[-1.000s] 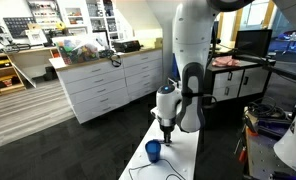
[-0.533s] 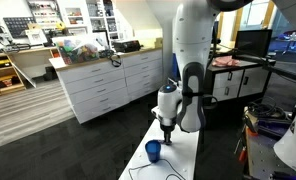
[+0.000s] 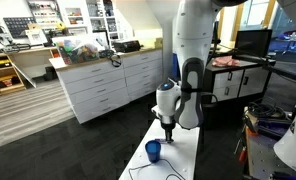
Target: Place the orange sharpie in the cup
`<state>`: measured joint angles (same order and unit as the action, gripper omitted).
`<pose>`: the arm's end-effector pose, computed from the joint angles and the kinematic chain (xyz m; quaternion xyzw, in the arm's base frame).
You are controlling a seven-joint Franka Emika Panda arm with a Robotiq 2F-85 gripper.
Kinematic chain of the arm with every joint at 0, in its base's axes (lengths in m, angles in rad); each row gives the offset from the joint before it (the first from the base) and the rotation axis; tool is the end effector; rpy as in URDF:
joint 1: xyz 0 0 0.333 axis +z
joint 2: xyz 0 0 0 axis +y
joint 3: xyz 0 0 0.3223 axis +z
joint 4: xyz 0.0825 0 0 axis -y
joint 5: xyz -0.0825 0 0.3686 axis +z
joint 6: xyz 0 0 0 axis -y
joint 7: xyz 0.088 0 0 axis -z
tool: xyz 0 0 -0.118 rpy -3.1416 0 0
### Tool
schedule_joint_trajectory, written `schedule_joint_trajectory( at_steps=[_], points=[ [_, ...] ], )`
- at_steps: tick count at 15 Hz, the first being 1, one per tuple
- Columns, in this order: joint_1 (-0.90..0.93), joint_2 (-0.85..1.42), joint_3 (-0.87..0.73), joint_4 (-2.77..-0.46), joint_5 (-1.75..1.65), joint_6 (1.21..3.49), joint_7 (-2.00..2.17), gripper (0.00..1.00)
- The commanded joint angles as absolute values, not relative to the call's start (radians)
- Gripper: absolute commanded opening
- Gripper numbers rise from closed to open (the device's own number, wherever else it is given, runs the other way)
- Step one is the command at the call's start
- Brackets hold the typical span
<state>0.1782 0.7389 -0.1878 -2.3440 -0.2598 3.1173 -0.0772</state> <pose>0.4740 0.0034 0.0412 0.9798 0.1875 0.0119 0.0686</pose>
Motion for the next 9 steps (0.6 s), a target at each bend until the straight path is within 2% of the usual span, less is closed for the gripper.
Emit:
schedule_joint_trajectory(
  at_steps=[1, 9],
  points=[
    [0.178, 0.662, -0.193, -2.367, -0.252, 3.005, -0.103, 0.06],
    [0.153, 0.58, -0.18, -2.322, -0.278, 2.749, -0.102, 0.06]
  ],
)
